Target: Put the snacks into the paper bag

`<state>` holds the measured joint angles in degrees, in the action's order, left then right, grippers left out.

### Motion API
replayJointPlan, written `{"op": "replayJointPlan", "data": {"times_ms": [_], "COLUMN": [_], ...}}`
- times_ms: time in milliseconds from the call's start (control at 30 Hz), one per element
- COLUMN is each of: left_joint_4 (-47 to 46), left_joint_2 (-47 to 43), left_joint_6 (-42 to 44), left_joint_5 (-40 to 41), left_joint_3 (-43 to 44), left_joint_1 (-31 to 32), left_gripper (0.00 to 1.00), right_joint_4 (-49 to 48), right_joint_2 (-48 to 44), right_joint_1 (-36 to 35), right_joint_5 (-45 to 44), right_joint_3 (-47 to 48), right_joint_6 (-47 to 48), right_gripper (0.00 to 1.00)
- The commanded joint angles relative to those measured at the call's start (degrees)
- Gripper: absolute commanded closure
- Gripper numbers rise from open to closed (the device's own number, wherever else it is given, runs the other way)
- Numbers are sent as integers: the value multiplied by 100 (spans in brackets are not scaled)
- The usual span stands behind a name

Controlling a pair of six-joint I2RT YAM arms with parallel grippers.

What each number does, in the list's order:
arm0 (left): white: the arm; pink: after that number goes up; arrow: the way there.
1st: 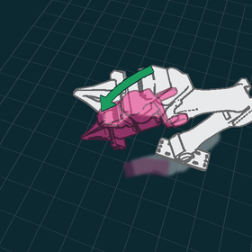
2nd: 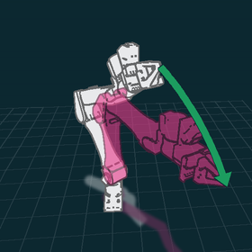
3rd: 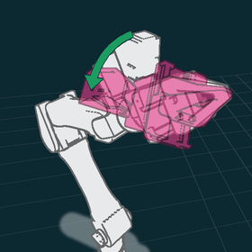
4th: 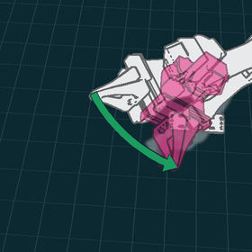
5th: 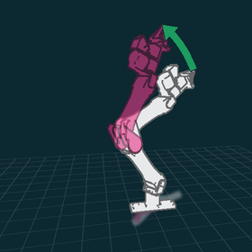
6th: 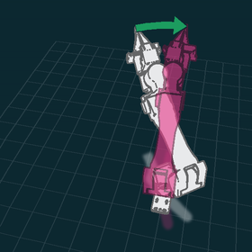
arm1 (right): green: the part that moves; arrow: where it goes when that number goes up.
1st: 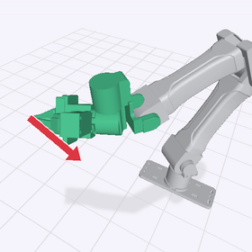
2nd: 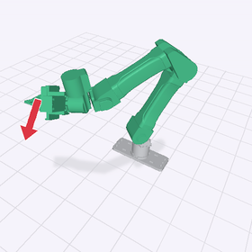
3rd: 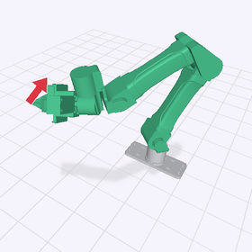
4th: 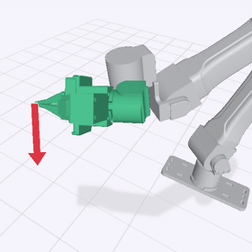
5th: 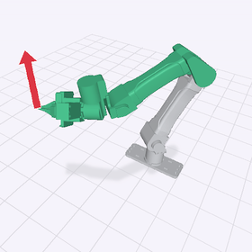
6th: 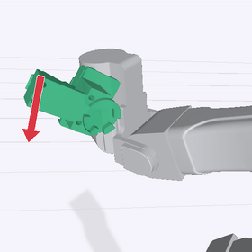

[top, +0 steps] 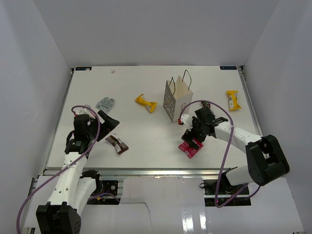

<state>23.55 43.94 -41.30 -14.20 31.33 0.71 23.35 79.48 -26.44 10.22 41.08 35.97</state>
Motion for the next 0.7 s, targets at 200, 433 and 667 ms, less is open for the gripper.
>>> {"op": "replayJointPlan", "data": {"times_ms": [200,433,667], "left_joint_4": [-131,-131,-131], "left_joint_2": [106,27,-35], "left_joint_6": [-27,-27,-1], "left_joint_5": [-75,-74,-118], "left_joint_3": [5,-83,-101], "left_joint_1": [-1,-1,-1], "left_gripper": [2,2,2], "right_joint_4": [-94,-24,160], "right_joint_2": [348,454,217], "right_joint_1": [-46,-55,-11], "right_joint_5": [384,701,1060], "right_joint_3": [-232,-408,-303], "right_joint_6": [-415,-275,111], "right_gripper": [19,48,82]}}
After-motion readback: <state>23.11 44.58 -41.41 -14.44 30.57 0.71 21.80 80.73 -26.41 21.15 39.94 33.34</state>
